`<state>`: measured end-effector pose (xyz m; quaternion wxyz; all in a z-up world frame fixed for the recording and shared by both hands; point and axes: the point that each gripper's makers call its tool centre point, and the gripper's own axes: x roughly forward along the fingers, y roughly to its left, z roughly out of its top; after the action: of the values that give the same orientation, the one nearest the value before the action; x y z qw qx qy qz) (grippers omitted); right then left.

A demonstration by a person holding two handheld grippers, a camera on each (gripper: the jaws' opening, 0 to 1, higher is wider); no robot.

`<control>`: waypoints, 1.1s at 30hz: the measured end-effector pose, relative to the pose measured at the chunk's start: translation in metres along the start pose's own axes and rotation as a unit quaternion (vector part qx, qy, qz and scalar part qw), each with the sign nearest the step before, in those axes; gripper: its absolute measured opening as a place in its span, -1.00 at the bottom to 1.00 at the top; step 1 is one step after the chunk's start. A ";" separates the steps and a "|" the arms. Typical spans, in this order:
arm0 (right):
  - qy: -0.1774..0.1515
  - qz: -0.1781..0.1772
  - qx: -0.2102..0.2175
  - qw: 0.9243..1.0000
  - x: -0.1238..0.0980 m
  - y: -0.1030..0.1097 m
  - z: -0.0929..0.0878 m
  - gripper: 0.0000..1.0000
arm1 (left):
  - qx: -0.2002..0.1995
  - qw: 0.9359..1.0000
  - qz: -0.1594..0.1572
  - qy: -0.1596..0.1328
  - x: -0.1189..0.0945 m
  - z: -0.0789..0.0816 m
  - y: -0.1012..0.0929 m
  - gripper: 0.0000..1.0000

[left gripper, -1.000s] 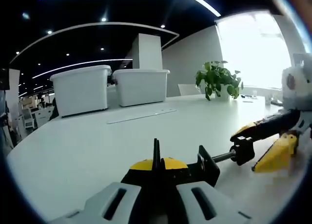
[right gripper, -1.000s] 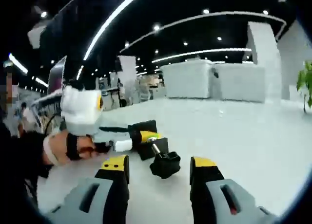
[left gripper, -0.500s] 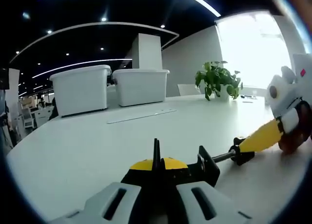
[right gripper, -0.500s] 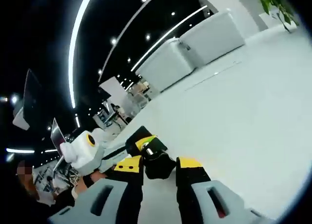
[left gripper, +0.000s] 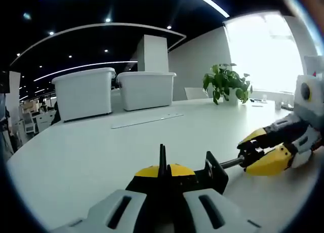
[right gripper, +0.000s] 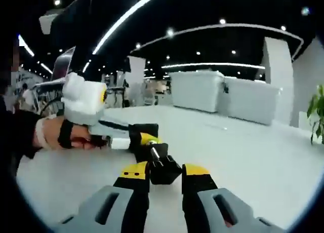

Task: Clamp the fixed fixture on the desktop, loosen the retaining clip, secure it to the edge of the desk, and tighten the retaining clip.

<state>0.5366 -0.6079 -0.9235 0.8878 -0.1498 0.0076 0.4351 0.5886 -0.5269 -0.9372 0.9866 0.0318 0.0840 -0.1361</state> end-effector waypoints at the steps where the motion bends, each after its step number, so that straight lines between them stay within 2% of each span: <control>1: -0.003 -0.006 -0.022 1.000 -0.001 0.001 0.001 -0.54 | 0.000 1.000 0.000 0.000 0.000 0.000 0.000 -0.92; 6: -0.010 -0.018 -0.102 0.995 -0.001 0.006 0.004 -0.52 | 0.001 1.000 0.000 0.000 0.001 0.000 0.001 -0.92; 8: -0.007 -0.018 -0.114 0.993 -0.001 0.009 0.003 -0.51 | 0.001 1.000 0.000 -0.001 0.002 0.001 0.000 -0.92; 21: 0.002 -0.017 -0.092 0.996 -0.003 0.007 0.003 -0.46 | 0.000 1.000 0.001 -0.002 0.000 0.002 -0.001 -0.93; 24: 0.001 -0.018 -0.095 0.995 -0.005 0.008 0.006 -0.40 | 0.036 0.999 0.009 -0.009 -0.001 0.008 0.002 -0.94; 26: -0.010 -0.008 -0.067 0.998 -0.007 0.014 0.013 -0.38 | 0.034 0.999 0.013 -0.009 -0.003 0.009 0.002 -0.95; 27: -0.019 -0.006 -0.040 0.999 -0.009 0.016 0.018 -0.37 | 0.031 0.999 0.016 -0.008 -0.005 0.009 0.007 -0.95; 30: -0.022 0.002 0.000 1.000 -0.011 0.020 0.026 -0.32 | 0.034 0.999 0.014 -0.008 -0.004 0.009 0.005 -0.94; 33: 0.005 0.003 0.045 0.999 -0.013 0.019 0.025 -0.30 | 0.042 0.999 0.014 -0.016 -0.007 0.013 0.004 -0.94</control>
<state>0.5116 -0.6001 -0.9028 0.8924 -0.1121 0.0315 0.4360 0.5855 -0.5227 -0.9230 0.9874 0.0720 0.0625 -0.1263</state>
